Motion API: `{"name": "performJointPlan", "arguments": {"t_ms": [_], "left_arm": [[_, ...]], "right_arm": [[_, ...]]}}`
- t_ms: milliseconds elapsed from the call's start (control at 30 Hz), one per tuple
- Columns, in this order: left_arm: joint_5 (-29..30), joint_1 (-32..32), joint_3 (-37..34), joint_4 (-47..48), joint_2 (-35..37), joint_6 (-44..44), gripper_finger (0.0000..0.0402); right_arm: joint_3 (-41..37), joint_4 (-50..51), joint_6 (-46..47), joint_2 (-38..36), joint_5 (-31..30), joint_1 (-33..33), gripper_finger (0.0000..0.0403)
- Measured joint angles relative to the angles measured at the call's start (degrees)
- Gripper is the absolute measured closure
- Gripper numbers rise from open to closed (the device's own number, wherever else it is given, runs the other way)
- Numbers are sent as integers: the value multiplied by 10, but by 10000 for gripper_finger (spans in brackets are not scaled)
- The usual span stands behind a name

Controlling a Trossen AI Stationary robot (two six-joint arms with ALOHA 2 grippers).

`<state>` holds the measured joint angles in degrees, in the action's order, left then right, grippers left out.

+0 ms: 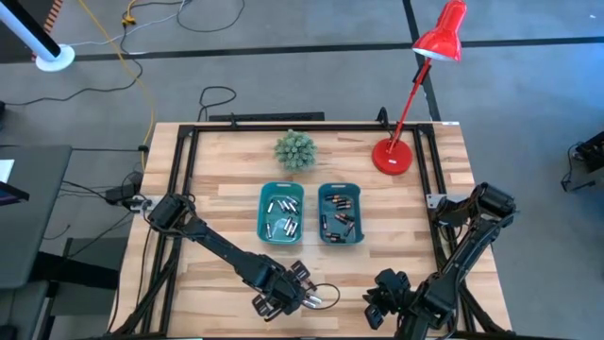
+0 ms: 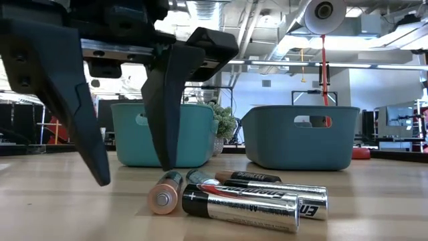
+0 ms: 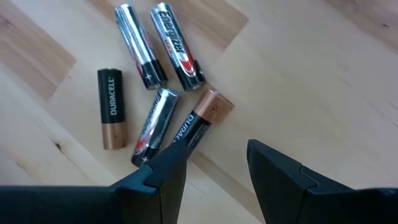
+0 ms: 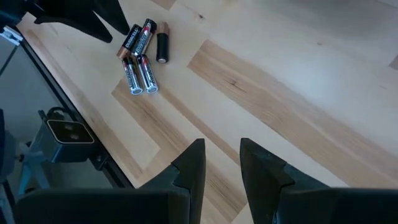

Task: Sort batteries
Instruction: Put the black battery into the blue bin

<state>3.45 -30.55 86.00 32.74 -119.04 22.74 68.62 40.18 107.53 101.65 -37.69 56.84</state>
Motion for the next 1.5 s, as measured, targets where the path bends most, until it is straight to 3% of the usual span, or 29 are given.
{"name": "performJointPlan", "arguments": {"t_ms": [767,1000,1500], "left_arm": [[0,2,1,-10,-1,28,240],[6,3,1,-50,1,17,240],[-27,14,1,-30,-1,33,240]], "right_arm": [[0,-5,0,0,0,0,288],[0,-6,0,0,0,0,288],[0,-12,0,0,0,0,288]]}}
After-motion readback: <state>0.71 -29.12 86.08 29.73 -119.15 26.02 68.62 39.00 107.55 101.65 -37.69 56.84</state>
